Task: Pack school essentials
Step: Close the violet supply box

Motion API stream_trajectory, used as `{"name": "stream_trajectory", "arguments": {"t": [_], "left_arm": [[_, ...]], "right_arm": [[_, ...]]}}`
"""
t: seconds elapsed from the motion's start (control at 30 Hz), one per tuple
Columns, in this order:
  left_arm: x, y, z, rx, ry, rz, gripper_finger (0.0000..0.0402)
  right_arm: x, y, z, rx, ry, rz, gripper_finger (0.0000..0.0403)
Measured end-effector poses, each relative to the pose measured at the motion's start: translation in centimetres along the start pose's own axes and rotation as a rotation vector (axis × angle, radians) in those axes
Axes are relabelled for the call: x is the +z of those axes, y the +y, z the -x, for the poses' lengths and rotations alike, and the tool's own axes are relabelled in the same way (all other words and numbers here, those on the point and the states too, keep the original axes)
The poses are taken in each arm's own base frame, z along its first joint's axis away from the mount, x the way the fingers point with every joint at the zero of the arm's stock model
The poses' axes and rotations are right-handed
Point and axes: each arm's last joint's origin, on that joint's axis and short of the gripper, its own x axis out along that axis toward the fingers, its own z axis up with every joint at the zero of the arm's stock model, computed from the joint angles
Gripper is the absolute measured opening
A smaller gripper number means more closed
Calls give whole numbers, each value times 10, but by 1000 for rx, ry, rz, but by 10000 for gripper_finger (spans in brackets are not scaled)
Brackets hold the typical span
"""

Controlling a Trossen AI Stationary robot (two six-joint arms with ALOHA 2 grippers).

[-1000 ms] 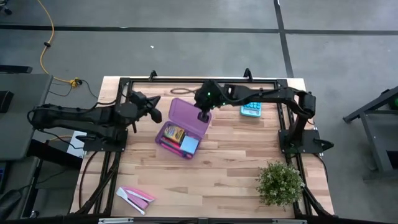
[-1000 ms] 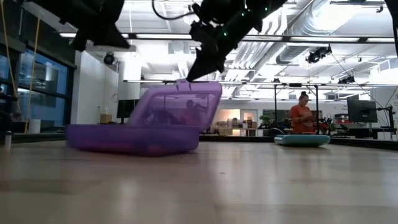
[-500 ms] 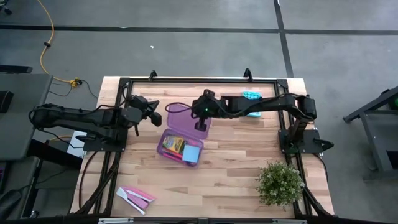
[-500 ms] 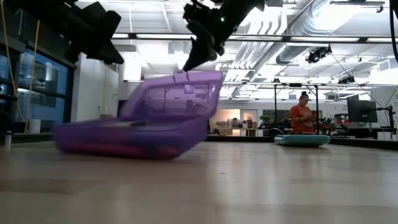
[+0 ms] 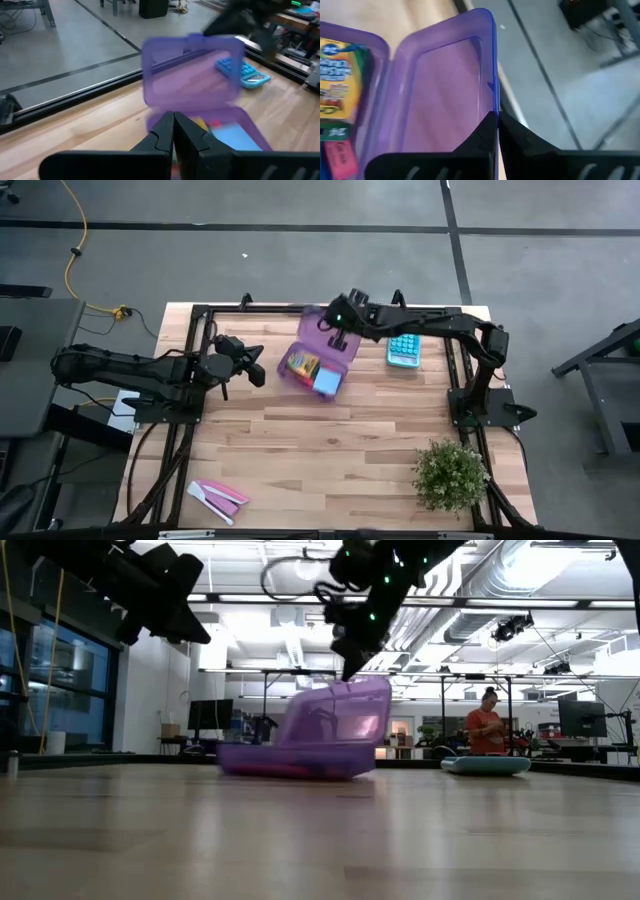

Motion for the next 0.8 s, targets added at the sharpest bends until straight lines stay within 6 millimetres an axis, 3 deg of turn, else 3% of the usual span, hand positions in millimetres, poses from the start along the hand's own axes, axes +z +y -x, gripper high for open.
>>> {"name": "stream_trajectory", "arguments": {"t": [0.2, 0.33, 0.67, 0.8], "left_arm": [[-5, -11, -5, -26, 5, -28, 0], [-5, -14, -7, -34, -7, -44, 0], [-3, -16, -7, -69, -18, -43, 0], [-3, -16, -7, -69, -18, -43, 0]], "right_arm": [[-13, -42, -18, -118, 76, 13, 0], [-17, -51, -22, -108, 88, -13, 0], [1, -5, -13, 81, -37, -29, 0], [6, 13, -6, 72, -64, 22, 0]]}}
